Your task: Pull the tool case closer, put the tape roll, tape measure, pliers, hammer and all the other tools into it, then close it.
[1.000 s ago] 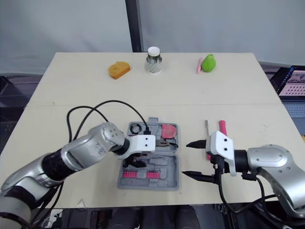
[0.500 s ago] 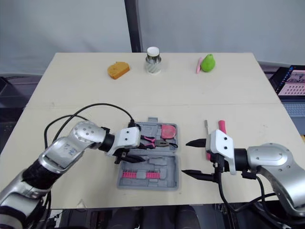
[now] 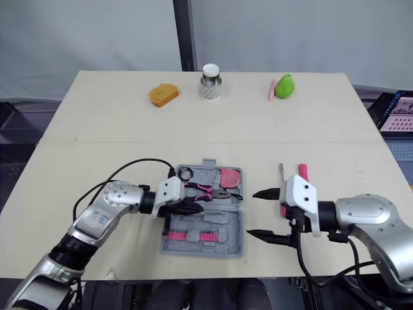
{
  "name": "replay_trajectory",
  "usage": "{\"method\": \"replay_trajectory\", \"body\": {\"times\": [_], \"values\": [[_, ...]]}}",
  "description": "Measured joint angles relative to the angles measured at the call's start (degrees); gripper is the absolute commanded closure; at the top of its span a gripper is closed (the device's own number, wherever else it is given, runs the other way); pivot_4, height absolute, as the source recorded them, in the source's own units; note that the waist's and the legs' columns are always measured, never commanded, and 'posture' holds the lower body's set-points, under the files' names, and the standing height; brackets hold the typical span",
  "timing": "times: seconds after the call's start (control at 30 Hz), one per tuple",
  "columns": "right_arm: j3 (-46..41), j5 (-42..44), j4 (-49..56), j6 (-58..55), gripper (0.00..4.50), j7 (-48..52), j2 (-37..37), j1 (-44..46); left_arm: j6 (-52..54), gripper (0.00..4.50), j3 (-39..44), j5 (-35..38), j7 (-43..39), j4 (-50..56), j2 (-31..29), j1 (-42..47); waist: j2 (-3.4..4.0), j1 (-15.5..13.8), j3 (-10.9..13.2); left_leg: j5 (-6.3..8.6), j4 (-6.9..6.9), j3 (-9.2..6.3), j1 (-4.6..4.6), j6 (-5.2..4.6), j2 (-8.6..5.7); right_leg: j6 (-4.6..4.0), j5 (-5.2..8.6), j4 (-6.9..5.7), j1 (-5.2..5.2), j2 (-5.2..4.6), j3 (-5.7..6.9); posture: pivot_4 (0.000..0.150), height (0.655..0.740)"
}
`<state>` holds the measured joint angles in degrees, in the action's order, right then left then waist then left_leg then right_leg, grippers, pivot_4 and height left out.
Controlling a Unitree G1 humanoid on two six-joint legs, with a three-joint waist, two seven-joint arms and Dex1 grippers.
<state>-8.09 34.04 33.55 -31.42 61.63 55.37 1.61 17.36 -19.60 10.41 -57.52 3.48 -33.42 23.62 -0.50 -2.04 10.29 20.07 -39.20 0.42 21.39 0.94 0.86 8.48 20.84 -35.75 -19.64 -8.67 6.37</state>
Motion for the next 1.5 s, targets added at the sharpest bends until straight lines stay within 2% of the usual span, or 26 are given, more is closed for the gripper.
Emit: {"method": "replay_trajectory", "body": {"times": [0.47, 0.7, 0.8, 0.93, 1.5], "values": [[-0.06, 0.09, 0.1, -0.13, 0.0, 0.0, 0.05, -0.04, -2.59, 4.47, -1.56, -6.23, 0.6, -3.88, 1.31, -1.75, 0.0, 0.29, 0.0, 0.0, 0.01, -0.01, -0.01, 0.0, 0.0, 0.0, 0.0, 0.0, 0.02, 0.0, 0.02, 0.15, 0.74], [-0.25, 0.13, 0.15, -0.16, 0.0, 0.0, 0.08, -0.1, -1.45, 4.47, -1.13, -5.65, 0.29, -4.15, 2.37, -1.69, 0.0, 0.34, 0.0, 0.0, 0.01, -0.01, -0.02, 0.0, 0.0, 0.0, 0.0, 0.0, 0.02, 0.0, 0.02, 0.15, 0.74], [-1.31, 0.31, 0.36, -0.2, 0.0, 0.0, 0.21, -0.42, 1.28, 4.47, 0.9, -2.11, -1.33, -1.71, 2.42, -1.94, 0.0, 0.38, 0.0, 0.0, 0.01, -0.03, -0.02, 0.0, 0.01, 0.0, 0.0, 0.0, 0.02, 0.0, 0.02, 0.15, 0.74], [-1.35, 0.33, 0.38, -0.2, 0.0, 0.0, 0.21, -0.41, 2.41, 4.47, 3.05, -1.1, -1.36, -1.24, 2.2, -1.2, 0.0, 0.44, 0.0, 0.0, 0.02, -0.02, -0.03, 0.0, 0.0, 0.0, 0.0, 0.0, 0.03, 0.0, 0.02, 0.15, 0.74], [-1.3, 0.31, 0.38, -0.2, 0.0, 0.0, 0.22, 0.14, 0.09, 4.47, 0.22, -5.52, -0.7, -4.7, 2.42, -1.4, 0.0, 0.4, 0.0, 0.0, 0.02, -0.02, -0.04, 0.0, 0.0, 0.0, 0.0, 0.0, 0.04, 0.0, 0.03, 0.15, 0.74]]}}
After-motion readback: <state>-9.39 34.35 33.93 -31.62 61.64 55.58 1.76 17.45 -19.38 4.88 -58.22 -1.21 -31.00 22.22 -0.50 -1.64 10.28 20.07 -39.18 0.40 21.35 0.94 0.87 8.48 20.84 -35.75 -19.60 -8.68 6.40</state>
